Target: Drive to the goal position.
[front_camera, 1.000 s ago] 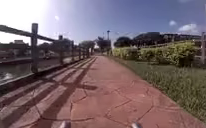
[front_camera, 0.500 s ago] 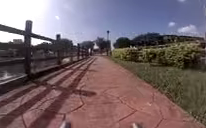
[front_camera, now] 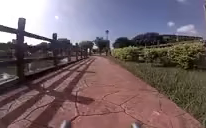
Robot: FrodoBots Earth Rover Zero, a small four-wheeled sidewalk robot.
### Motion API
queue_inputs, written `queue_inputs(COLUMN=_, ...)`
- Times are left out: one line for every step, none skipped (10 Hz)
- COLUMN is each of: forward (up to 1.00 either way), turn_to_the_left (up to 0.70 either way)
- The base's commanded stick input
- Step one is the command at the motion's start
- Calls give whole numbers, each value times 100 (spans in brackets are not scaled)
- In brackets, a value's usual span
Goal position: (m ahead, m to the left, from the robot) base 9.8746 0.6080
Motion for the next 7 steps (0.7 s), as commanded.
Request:
queue_inputs(forward=50, turn_to_the_left=0)
queue_inputs(forward=50, turn_to_the_left=0)
queue_inputs(forward=50, turn_to_the_left=2)
queue_inputs(forward=50, turn_to_the_left=0)
queue_inputs(forward=50, turn_to_the_left=0)
queue_inputs(forward=50, turn_to_the_left=1)
queue_inputs(forward=50, turn_to_the_left=3)
